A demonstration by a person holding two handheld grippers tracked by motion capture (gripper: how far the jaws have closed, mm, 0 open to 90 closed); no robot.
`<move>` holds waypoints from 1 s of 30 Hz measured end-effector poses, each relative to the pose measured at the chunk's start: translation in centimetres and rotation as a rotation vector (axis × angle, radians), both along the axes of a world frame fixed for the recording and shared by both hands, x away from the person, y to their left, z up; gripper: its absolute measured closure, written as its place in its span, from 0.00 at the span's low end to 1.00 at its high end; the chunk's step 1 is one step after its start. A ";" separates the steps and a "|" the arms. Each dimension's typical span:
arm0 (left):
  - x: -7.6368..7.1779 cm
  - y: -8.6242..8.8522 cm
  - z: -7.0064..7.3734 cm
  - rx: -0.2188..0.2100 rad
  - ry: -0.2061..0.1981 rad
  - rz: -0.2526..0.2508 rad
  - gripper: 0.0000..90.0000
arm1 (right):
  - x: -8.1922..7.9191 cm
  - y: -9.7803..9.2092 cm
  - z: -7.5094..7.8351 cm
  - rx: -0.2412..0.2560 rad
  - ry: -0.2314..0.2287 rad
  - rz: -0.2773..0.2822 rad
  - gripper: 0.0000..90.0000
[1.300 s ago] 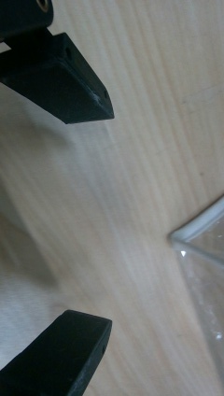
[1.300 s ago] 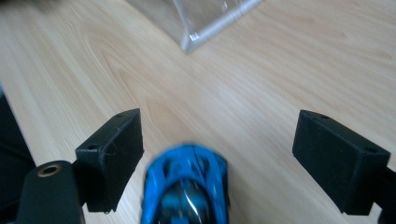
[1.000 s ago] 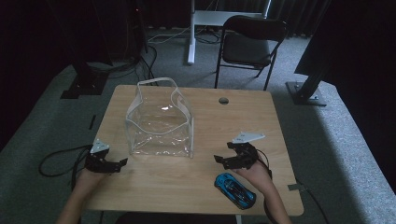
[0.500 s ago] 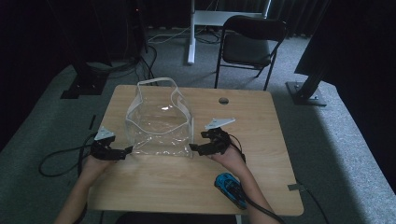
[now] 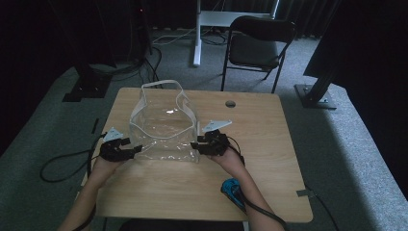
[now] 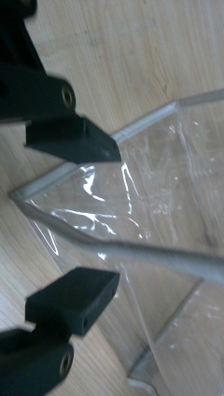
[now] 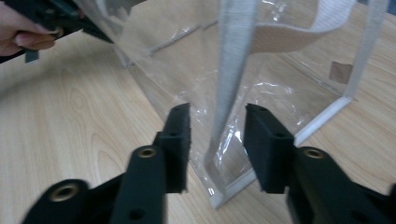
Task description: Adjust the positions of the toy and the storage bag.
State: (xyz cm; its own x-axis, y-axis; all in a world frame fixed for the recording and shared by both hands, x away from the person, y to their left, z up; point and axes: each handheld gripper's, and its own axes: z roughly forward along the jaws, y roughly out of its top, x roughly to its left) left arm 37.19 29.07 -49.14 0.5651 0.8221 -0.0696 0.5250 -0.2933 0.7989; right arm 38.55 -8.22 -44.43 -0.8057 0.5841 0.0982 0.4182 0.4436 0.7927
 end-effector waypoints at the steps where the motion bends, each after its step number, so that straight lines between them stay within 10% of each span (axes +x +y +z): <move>1: 0.0 -0.1 0.0 -0.006 -0.005 -0.003 0.48 | 0.0 0.0 0.0 -0.006 -0.005 0.006 0.73; 13: -0.5 -0.9 0.3 -0.035 -0.031 -0.026 0.89 | -0.4 -0.4 0.0 0.005 -0.009 0.002 0.96; 30: -0.6 -4.6 0.0 -0.073 -0.021 -0.109 0.95 | -2.0 -4.6 0.0 0.003 -0.012 -0.054 0.96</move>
